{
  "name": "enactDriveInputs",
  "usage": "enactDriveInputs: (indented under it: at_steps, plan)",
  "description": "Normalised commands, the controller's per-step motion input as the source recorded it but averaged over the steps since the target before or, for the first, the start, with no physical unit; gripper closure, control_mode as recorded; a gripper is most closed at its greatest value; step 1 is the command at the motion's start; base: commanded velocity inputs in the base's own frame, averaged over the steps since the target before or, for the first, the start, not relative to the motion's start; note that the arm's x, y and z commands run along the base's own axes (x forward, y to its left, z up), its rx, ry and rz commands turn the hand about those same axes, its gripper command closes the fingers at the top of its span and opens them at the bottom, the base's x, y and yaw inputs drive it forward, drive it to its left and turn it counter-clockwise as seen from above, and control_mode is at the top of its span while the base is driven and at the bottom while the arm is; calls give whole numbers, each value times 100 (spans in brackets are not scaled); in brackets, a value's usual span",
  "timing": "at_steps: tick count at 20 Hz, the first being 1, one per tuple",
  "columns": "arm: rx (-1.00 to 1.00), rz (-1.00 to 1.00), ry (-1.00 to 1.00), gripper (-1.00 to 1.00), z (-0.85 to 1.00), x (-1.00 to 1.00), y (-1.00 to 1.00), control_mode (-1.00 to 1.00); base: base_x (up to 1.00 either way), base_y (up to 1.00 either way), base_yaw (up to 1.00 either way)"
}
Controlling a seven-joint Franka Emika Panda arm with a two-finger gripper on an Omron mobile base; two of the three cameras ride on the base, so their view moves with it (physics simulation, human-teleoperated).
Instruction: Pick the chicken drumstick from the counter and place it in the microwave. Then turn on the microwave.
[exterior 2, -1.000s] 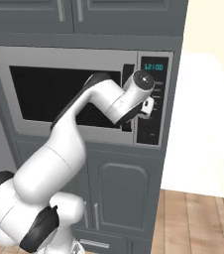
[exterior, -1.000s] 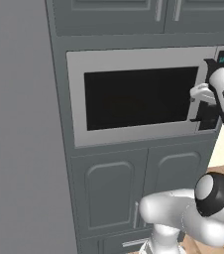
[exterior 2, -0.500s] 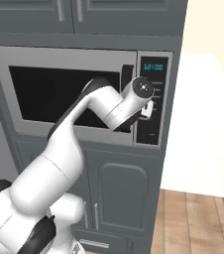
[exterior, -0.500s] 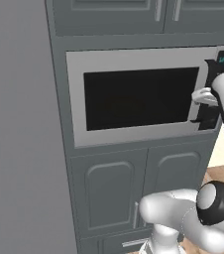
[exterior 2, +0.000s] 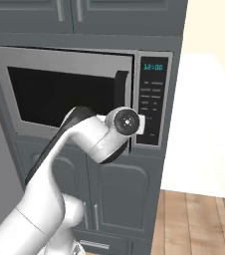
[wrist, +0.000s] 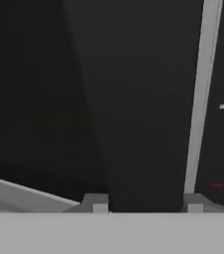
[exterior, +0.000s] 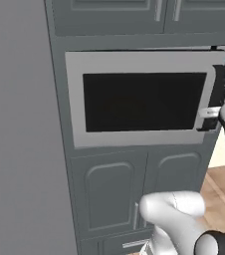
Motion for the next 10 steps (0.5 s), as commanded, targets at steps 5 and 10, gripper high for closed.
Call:
enactDriveInputs:
  at_steps: [5, 10]
  plan:
    - [-13, -8, -8, 100, 33, -95, 73, -100, 0, 0, 0]
    - [-5, -8, 0, 100, 30, -83, 69, -100, 0, 0, 0]
